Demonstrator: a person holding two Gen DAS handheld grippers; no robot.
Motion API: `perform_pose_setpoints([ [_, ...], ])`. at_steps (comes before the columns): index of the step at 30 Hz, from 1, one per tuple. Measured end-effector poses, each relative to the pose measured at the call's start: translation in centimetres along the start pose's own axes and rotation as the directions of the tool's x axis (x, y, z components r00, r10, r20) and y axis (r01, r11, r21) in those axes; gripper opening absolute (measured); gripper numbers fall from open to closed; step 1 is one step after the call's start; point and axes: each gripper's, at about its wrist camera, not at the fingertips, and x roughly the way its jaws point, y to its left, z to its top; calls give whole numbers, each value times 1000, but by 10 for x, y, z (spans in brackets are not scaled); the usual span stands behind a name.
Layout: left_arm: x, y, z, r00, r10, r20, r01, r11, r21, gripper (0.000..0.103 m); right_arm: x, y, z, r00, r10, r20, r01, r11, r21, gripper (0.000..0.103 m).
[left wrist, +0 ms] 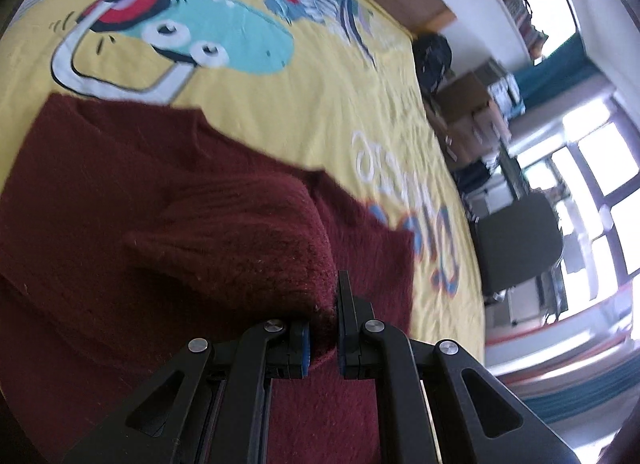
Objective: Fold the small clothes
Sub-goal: 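Lift the sleeve with the left gripper and fold it across the sweater body, then open the left gripper to release the sleeve onto the sweater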
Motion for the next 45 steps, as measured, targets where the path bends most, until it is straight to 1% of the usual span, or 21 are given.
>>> perform_pose_setpoints([
  [3, 13, -3, -22, 998, 46, -42, -44, 998, 45, 7, 1, -3, -2, 1000, 0, -2, 0, 1000, 7, 35],
  [7, 27, 0, -52, 989, 110, -98, -99, 988, 119, 7, 5, -5, -4, 1000, 2, -9, -1, 1000, 13, 35],
  [11, 38, 3, -72, 980, 145, -133, -126, 982, 144, 7, 8, -1, -5, 1000, 8, -10, -8, 1000, 7, 35],
  [14, 39, 5, -80, 978, 146, -147, -124, 981, 151, 8, 8, 0, -5, 1000, 14, -9, -14, 1000, 4, 35],
  [15, 37, 7, -81, 980, 137, -147, -116, 983, 143, 8, 9, 0, -5, 1000, 15, -9, -15, 1000, 5, 35],
  [16, 33, 7, -79, 980, 134, -145, -114, 984, 134, 12, 10, 0, -4, 1000, 17, -9, -17, 1000, 5, 35],
  [18, 26, 13, -79, 983, 111, -146, -96, 990, 104, 15, 10, 0, -3, 1000, 21, -9, -21, 1000, 3, 35],
  [20, 17, 18, -71, 986, 114, -125, -105, 991, 77, 28, 11, 0, -1, 1000, 24, -6, -24, 1000, -1, 35],
  [22, 6, 25, -64, 990, 106, -92, -103, 994, 33, 31, 10, 1, 1, 1000, 27, -1, -27, 1000, -6, 35],
  [24, 3, 31, -56, 992, 95, -79, -96, 995, -14, 32, 10, 1, 3, 1000, 29, 3, -29, 1000, -8, 35],
  [28, 4, 40, -41, 993, 99, -65, -105, 990, -90, 31, 10, 1, 6, 1000, 27, 4, -27, 1000, -13, 35],
  [30, 4, 40, -38, 994, 99, -56, -104, 990, -93, 29, 11, 1, 6, 1000, 24, 2, -24, 1000, -16, 35],
  [31, 5, 37, -38, 992, 112, -55, -116, 991, -74, 16, 11, 1, 6, 1000, 22, 2, -22, 1000, -18, 35],
  [32, 6, 34, -39, 990, 127, -62, -130, 990, -50, 8, 12, 2, 6, 1000, 19, 1, -19, 1000, -20, 35],
  [35, 12, 24, -47, 984, 165, -69, -164, 986, 15, 8, 13, 1, 5, 1000, 18, 0, -18, 1000, -15, 35],
  [38, 16, 14, -55, 977, 202, -72, -196, 977, 86, 7, 15, 1, 4, 1000, 22, 0, -22, 1000, -6, 35],
  [42, 24, -5, -62, 970, 233, -69, -219, 960, 173, 7, 15, 1, 3, 1000, 25, 1, -25, 1000, -9, 35],
  [45, 32, -24, -67, 967, 244, -68, -222, 946, 235, 7, 15, 0, 3, 1000, 25, 2, -25, 1000, -7, 35],
])
